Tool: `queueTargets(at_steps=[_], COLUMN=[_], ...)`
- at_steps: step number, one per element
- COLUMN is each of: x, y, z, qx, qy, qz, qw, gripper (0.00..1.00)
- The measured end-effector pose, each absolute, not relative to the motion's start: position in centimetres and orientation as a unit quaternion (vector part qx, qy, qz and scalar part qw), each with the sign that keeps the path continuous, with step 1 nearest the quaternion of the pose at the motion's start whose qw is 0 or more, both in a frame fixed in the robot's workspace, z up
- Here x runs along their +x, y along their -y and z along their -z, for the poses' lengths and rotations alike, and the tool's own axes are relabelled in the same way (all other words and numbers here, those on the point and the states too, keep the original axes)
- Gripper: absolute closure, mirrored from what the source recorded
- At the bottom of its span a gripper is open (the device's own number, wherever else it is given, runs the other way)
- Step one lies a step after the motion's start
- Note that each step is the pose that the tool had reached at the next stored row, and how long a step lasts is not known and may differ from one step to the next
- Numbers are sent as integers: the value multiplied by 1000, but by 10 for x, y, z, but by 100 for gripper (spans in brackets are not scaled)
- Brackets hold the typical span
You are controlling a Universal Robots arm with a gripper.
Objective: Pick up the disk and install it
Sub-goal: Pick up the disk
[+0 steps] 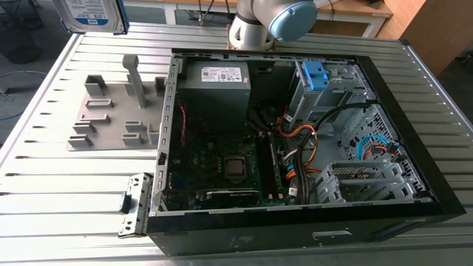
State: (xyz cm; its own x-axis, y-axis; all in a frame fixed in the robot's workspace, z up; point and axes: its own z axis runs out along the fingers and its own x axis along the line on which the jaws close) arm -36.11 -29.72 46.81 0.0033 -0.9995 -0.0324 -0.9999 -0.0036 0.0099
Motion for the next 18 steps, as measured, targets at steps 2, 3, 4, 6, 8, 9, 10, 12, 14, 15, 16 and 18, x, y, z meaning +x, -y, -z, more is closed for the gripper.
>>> queueTargets(at_steps=[2,3,4,6,8,9,10,12,14,15,16,18], x=[-361,-361,-361,-361,-361,-361,-361,-361,-361,-360,-360,-360], y=[298,299,300,301,303,304,304,305,305,305,305,305], z=[-468,-468,-468,-468,-468,-468,-468,-468,-468,-468,-468,-468], qx=[-708,-708,-708,-708,-708,-708,-708,-707,-705,-704,-703,-703], qy=[-706,-706,-706,-706,-706,-706,-706,-707,-709,-710,-711,-711], qz=[-15,-15,-15,-15,-15,-15,-15,-15,-15,-15,-15,-15], qw=[8,8,8,8,8,8,8,8,8,8,8,8], gripper=[64,64,64,64,64,64,64,64,64,64,64,64])
